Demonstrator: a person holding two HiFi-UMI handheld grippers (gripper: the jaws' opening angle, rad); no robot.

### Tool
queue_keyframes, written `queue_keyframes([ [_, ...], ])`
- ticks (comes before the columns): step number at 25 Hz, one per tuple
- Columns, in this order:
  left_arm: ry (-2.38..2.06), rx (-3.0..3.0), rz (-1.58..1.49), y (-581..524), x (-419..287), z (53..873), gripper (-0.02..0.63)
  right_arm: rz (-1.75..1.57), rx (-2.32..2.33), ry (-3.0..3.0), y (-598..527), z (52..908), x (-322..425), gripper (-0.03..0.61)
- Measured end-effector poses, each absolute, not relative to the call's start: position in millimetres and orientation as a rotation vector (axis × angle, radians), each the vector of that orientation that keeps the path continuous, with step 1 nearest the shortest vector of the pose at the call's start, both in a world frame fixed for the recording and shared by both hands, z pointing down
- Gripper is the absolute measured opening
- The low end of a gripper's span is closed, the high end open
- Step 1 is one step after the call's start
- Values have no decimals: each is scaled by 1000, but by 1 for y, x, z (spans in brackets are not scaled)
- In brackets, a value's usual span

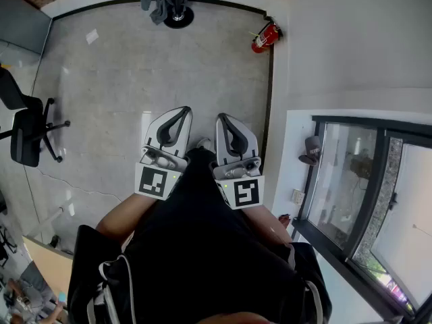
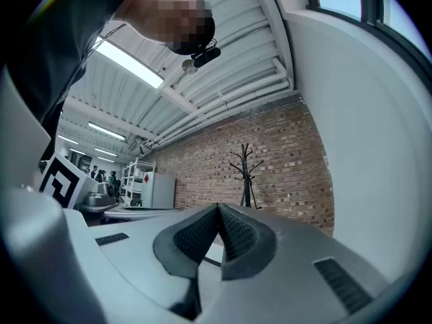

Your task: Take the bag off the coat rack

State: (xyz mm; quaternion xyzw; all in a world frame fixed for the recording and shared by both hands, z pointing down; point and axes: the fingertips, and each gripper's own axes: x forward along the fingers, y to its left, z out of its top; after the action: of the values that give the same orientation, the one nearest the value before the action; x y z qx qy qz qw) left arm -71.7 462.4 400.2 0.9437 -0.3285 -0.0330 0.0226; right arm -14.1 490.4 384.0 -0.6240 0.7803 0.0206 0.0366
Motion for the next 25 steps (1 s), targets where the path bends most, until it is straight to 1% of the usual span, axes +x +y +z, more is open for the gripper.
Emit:
queue_keyframes([
  [3, -1036, 2913, -69, 471, -61, 408, 20, 115, -1953, 2356, 498, 380, 13, 20],
  [5, -1088, 2883, -116, 466, -61, 404, 20, 111, -1953, 2339, 502, 379, 29, 20],
  [7, -1169, 2828, -187, 453, -71, 397, 20, 78, -1943, 2319, 507, 381, 40, 20],
  [9, -1255, 2780, -192, 439, -83, 396, 20, 39, -1931, 2313, 511, 387, 50, 20],
  [14, -1404, 2807, -162, 426, -89, 389, 20, -36, -1901, 2340, 513, 411, 66, 20],
  [19, -1439, 2755, -80, 419, -98, 406, 20, -82, -1867, 2305, 515, 414, 75, 20],
  [25, -1368, 2775, 23, 425, -74, 429, 20, -92, -1890, 2292, 511, 420, 100, 20],
])
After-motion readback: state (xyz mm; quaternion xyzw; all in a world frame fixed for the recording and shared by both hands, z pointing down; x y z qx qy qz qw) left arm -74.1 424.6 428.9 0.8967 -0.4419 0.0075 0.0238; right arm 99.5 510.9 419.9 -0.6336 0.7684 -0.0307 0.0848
